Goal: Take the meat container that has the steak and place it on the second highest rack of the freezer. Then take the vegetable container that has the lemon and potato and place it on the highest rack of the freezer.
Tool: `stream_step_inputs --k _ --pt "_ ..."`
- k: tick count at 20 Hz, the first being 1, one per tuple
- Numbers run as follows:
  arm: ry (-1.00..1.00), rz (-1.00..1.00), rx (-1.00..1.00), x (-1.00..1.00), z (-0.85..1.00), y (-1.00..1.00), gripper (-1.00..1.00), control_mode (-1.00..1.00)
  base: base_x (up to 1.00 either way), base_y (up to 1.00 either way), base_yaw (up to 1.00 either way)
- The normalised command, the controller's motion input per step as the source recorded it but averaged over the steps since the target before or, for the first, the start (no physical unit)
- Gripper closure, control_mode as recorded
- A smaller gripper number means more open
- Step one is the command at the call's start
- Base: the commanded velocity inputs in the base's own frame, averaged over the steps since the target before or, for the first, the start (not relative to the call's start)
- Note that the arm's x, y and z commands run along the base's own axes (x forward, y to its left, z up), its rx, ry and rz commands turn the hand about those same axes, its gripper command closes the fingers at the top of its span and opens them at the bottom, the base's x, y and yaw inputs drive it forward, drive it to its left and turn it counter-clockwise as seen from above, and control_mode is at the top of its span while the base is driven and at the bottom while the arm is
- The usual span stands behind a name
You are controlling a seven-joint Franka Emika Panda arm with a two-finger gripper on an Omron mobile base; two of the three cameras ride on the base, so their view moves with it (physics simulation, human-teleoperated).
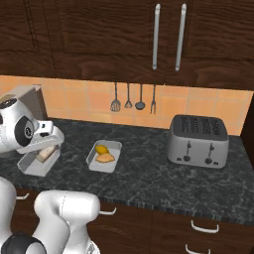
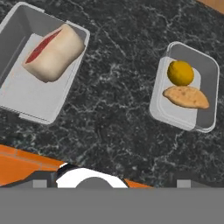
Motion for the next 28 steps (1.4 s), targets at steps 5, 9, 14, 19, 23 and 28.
stream_step_inputs --k 5,9,14,19,23,28 --pt "0.04 0.14 -0.02 -0.10 -0.01 0.27 -1.00 -1.00 0.00 0.00 0.00" --pt "0.00 0.14 0.00 -0.58 -0.06 0.21 -1.00 -1.00 0.00 0.00 0.00" --pt "0.00 0.12 -0.01 -0.42 -0.09 0.28 -1.00 -1.00 0.00 0.00 0.00" --pt "0.01 0.18 -0.03 -0.01 -0.04 0.36 -1.00 -1.00 0.00 0.00 0.00" --pt "0.02 0.20 -0.04 0.02 -0.41 0.42 -1.00 -1.00 0.00 0.00 0.00" --pt "0.01 0.17 -0.03 0.15 -0.60 0.36 -1.00 -1.00 0.00 0.00 0.00"
